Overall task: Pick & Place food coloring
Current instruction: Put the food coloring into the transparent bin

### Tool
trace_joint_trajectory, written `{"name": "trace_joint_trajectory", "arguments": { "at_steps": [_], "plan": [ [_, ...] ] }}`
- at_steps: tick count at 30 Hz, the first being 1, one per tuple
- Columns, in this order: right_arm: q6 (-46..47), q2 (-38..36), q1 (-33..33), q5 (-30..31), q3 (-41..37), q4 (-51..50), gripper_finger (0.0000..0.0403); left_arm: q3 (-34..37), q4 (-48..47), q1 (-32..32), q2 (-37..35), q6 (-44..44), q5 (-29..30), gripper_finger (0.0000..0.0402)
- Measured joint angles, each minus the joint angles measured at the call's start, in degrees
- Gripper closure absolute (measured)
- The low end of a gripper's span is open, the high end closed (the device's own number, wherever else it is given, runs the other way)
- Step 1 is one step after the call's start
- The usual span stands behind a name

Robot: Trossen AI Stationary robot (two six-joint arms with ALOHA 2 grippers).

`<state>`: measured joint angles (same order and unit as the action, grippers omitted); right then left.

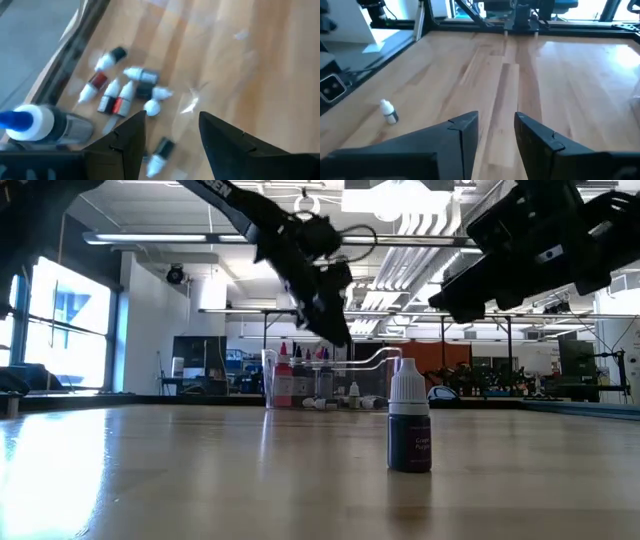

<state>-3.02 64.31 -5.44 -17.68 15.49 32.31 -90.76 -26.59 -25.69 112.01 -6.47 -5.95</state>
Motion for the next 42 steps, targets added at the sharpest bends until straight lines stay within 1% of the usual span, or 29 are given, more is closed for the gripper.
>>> {"name": "trace_joint_trajectory", "arguments": {
  "at_steps": [2,4,5,11,14,16,19,21,23,26,28,32,37,42],
  "plan": [
    [1.26,2.91,1.56,1.27,0.16,2.73,0.0282,0.04,-0.85,0.00,-2.41,0.98,-0.77,0.0222],
    [1.81,6.72,3.58,1.93,1.82,3.10,0.0278,-0.25,-1.08,-0.05,-4.72,1.80,-0.76,0.0222],
    [1.99,8.84,4.73,2.35,3.02,3.16,0.0275,-0.64,-2.68,-0.11,-5.99,1.98,-1.01,0.0222],
    [1.65,24.20,12.24,5.96,13.19,3.74,0.0252,-4.42,-12.16,0.66,-13.81,6.97,-1.51,0.0222],
    [1.77,30.05,14.50,5.04,18.20,3.45,0.0241,-4.52,-14.78,2.50,-17.85,7.24,-0.97,0.0222],
    [2.93,32.97,15.84,1.78,21.11,3.44,0.0238,-4.52,-16.25,4.18,-20.21,7.29,-0.72,0.0222],
    [4.41,36.64,18.37,-3.82,25.03,3.52,0.0237,-4.52,-18.84,7.63,-22.63,8.21,-0.65,0.0222],
    [4.34,39.45,20.17,-6.28,27.41,3.60,0.0237,-4.49,-20.45,10.34,-23.67,9.07,-0.57,0.0222],
    [4.25,42.36,21.97,-6.03,29.26,3.45,0.0237,-4.48,-20.41,13.57,-24.30,10.95,-0.55,0.0222],
    [4.26,46.82,23.85,-4.08,32.50,3.49,0.0237,-4.42,-20.67,18.72,-25.08,13.21,-0.56,0.0222],
    [4.24,49.37,24.60,-2.38,34.42,3.63,0.0237,-4.52,-19.67,22.45,-25.40,14.29,0.49,0.0222],
    [4.08,53.12,25.06,1.05,36.10,3.53,0.0237,-4.44,-20.14,28.73,-25.57,16.30,4.29,0.0222],
    [4.01,55.39,24.56,0.07,35.69,4.13,0.0237,-4.48,-20.29,35.15,-26.19,17.48,8.47,0.0222],
    [3.88,56.06,24.53,0.69,34.32,5.95,0.0242,-4.48,-20.33,39.44,-26.41,18.31,15.28,0.0222]
  ]
}}
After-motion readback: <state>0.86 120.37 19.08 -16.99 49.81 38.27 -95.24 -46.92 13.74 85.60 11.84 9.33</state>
